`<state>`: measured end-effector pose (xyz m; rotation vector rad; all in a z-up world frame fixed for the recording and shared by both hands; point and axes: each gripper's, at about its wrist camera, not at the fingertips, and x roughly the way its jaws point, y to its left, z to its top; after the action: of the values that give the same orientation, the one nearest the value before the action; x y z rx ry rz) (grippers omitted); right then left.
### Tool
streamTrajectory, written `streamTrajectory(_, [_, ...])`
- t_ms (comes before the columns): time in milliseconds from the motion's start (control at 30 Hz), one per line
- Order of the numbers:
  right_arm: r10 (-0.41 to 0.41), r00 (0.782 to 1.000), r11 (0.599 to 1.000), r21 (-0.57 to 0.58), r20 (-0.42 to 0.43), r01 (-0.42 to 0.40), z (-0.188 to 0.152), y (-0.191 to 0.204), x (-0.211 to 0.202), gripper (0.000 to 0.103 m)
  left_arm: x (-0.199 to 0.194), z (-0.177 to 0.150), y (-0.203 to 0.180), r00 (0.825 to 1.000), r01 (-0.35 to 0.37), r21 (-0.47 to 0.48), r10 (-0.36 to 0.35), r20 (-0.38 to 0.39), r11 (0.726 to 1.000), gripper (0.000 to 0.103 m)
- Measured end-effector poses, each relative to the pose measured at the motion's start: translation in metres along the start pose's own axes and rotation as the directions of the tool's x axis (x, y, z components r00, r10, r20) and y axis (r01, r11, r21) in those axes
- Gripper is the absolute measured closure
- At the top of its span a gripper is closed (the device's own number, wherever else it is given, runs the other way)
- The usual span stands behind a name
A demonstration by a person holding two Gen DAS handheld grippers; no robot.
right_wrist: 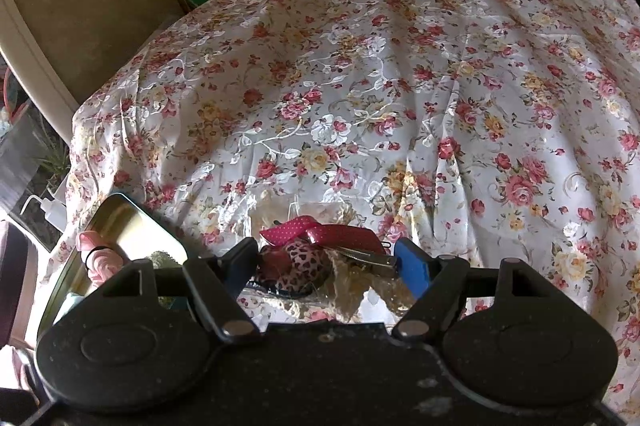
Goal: Organize soft objects
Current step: 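Grasp the white fluffy plush with the left tool while the right tool holds the ribbon bundle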
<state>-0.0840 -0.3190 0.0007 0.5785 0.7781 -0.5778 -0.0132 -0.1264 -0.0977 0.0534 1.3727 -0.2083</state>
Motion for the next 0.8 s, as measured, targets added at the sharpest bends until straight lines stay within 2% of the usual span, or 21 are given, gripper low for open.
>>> streamTrajectory(100, [0.004, 1.0, 1.0, 0.001, 0.0, -0.004, 0.0, -0.001, 0.001, 0.028, 0.002, 0.001, -0.002, 1.0, 0.003, 0.008, -0.003, -0.001, 1.0, 0.026])
streamTrajectory(367, [0.003, 1.0, 1.0, 0.031, 0.014, -0.003, 0.003, -0.009, -0.001, 0.028, -0.014, -0.004, 0.0, 0.999, 0.049, 0.088, -0.049, -0.001, 0.995, 0.042])
streamTrajectory(600, [-0.015, 1.0, 0.999, 0.043, 0.025, 0.014, 0.003, -0.01, -0.001, 0.029, -0.049, -0.013, -0.003, 0.993, 0.06, 0.225, -0.082, 0.089, 0.972, 0.043])
streamTrajectory(800, [-0.034, 0.999, 0.999, 0.025, 0.034, 0.033, 0.002, -0.005, -0.001, 0.029, -0.078, -0.01, 0.003, 0.978, 0.083, 0.274, -0.132, 0.164, 0.958, 0.044])
